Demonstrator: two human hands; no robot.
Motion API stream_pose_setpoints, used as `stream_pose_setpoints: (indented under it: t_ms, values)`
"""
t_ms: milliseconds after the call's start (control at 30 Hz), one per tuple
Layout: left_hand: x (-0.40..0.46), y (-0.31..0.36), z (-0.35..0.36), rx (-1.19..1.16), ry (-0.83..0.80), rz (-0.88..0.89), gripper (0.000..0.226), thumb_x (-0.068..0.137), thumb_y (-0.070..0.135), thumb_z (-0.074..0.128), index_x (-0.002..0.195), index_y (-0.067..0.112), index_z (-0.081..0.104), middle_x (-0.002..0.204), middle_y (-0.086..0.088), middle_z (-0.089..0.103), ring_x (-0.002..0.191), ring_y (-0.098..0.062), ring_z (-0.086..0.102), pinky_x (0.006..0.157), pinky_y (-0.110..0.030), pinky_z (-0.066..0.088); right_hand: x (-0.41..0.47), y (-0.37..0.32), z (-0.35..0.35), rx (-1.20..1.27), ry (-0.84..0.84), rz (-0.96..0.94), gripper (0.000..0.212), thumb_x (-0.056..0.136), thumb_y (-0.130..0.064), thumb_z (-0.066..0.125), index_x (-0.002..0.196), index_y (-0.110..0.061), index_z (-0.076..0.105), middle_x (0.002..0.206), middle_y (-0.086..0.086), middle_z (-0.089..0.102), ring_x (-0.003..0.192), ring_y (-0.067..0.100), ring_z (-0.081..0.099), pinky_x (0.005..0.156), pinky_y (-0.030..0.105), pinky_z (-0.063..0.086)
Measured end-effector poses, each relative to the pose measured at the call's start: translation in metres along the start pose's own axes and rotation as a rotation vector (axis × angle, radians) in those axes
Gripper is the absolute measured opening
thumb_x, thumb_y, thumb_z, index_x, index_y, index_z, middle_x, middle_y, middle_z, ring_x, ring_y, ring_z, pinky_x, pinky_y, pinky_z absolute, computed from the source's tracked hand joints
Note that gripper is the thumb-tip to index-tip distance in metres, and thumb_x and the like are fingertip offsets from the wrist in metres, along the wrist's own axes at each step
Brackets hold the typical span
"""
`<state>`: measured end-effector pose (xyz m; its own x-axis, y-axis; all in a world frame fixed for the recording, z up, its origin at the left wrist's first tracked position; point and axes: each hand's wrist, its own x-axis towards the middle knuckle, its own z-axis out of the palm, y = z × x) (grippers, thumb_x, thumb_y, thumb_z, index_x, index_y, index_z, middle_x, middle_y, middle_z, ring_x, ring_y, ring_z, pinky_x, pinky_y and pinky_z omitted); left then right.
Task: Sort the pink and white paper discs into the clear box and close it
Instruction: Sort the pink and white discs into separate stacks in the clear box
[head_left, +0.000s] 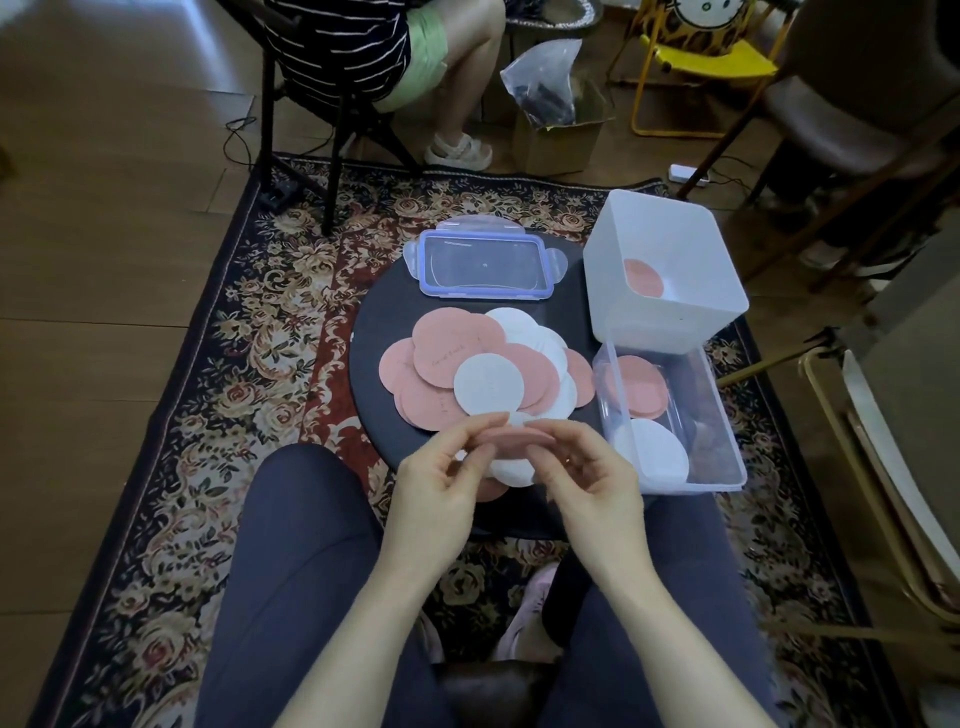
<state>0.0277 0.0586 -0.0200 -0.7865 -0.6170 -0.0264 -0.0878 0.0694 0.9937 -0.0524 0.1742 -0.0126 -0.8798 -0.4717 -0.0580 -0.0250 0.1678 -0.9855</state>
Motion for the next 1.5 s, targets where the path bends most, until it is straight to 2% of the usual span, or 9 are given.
stream_pose_setpoints:
  t_ms: [100,200,500,700,800,1000,1100,1233,1500]
  values:
    - [0.002,-0.016,-0.002,0.522,0.082,0.254,0.029,0.095,0.029,0.05,0.118,0.027,0.068,0.104,0.012,0.066,0.098,-0.008,0.055,0.083,-0.021,0.044,-0.002,0.002,-0.002,-0.094,0.039,-0.058,0.023,0.087,-0.009,0.067,0.088,-0.032,0.071,0.091,-0.009,0.069,0.077,0.011,0.06,0.068,0.02,0.046]
    - [0.001,-0.025,0.0,0.632,0.11,0.295,0.037,0.094,0.032,0.045,0.123,0.022,0.066,0.098,0.007,0.061,0.093,-0.013,0.053,0.076,-0.028,0.045,-0.002,0.01,-0.004,-0.233,0.032,-0.134,0.023,0.088,-0.01,0.067,0.098,-0.029,0.072,0.094,-0.015,0.068,0.08,0.011,0.059,0.069,0.014,0.042]
    - [0.002,-0.021,0.004,0.512,0.069,0.258,0.046,0.095,0.03,0.038,0.136,0.018,0.055,0.105,0.005,0.063,0.097,-0.014,0.057,0.079,-0.029,0.047,-0.003,0.02,0.0,-0.32,0.038,-0.149,0.041,0.094,-0.005,0.055,0.128,-0.027,0.059,0.103,-0.027,0.062,0.1,0.002,0.058,0.088,0.014,0.044]
    - [-0.001,0.009,0.009,0.147,0.109,0.044,0.039,0.096,0.007,0.055,0.12,0.037,0.063,0.093,0.012,0.069,0.081,-0.004,0.062,0.072,-0.011,0.047,-0.009,0.001,-0.01,-0.157,0.09,-0.108,0.04,0.093,-0.01,0.059,0.114,-0.044,0.062,0.089,-0.018,0.068,0.078,0.01,0.062,0.071,0.016,0.047]
    - [-0.001,0.025,0.019,-0.105,0.063,-0.098,0.042,0.095,0.006,0.057,0.111,0.044,0.065,0.079,0.01,0.067,0.063,-0.008,0.058,0.061,-0.024,0.051,-0.01,-0.012,-0.023,0.044,0.147,-0.044,0.024,0.089,-0.01,0.063,0.101,-0.031,0.063,0.078,-0.004,0.067,0.063,0.015,0.056,0.065,0.021,0.047]
    - [0.001,0.042,0.062,-0.293,-0.039,-0.155,0.035,0.095,0.002,0.055,0.113,0.03,0.064,0.064,0.001,0.064,0.046,-0.005,0.051,0.046,-0.018,0.043,-0.006,-0.026,-0.064,0.19,0.234,0.042,0.017,0.089,0.0,0.06,0.1,-0.013,0.059,0.07,0.002,0.061,0.046,0.011,0.044,0.047,0.017,0.039]
    - [0.002,0.042,0.08,-0.192,-0.131,-0.117,0.039,0.097,0.014,0.055,0.127,0.039,0.053,0.087,0.012,0.068,0.066,-0.004,0.056,0.062,-0.02,0.049,0.004,-0.033,-0.087,0.128,0.288,0.068,0.015,0.089,0.0,0.061,0.1,-0.009,0.061,0.068,0.0,0.059,0.045,0.008,0.043,0.043,0.017,0.037]
    - [0.002,0.016,0.097,0.524,-0.257,0.339,0.05,0.095,0.031,0.049,0.144,0.026,0.04,0.141,0.011,0.047,0.125,-0.013,0.043,0.1,-0.035,0.042,0.042,-0.031,-0.11,-0.101,0.43,0.059,0.015,0.086,-0.004,0.062,0.099,-0.01,0.063,0.069,-0.002,0.058,0.052,0.005,0.05,0.051,0.022,0.044]
    - [0.004,-0.013,0.1,0.599,-0.209,0.512,0.024,0.087,0.032,0.051,0.098,0.022,0.071,0.137,0.001,0.057,0.128,-0.022,0.046,0.1,-0.03,0.034,0.105,-0.001,-0.106,-0.619,0.274,0.095,0.012,0.084,-0.018,0.058,0.094,-0.02,0.064,0.079,-0.002,0.067,0.069,0.02,0.062,0.067,0.037,0.052]
